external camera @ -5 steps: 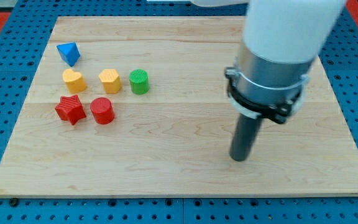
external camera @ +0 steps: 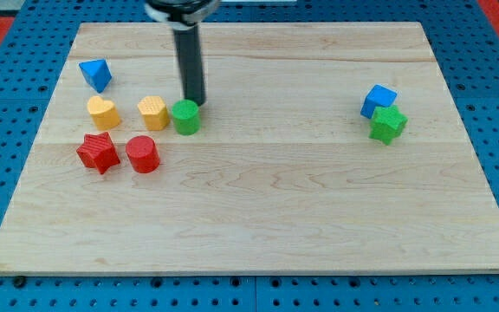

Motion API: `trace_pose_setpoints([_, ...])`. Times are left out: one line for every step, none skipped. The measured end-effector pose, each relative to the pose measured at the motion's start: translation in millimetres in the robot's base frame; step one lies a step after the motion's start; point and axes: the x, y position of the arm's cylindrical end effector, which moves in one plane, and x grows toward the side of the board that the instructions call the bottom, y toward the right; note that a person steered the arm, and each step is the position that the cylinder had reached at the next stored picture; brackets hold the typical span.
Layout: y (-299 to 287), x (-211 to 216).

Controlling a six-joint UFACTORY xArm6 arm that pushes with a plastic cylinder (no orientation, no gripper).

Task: Move the green circle to the center of the board

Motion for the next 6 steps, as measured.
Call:
trace_pose_setpoints([-19.4, 19.5])
trace_pose_setpoints([-46.9, 29.4])
trace_pose_setpoints([-38.9, 44.1])
trace_pose_setpoints([-20.3, 66.0])
trace_pose_setpoints([9.7, 84.8])
trace_pose_setpoints([45.5, 87.9])
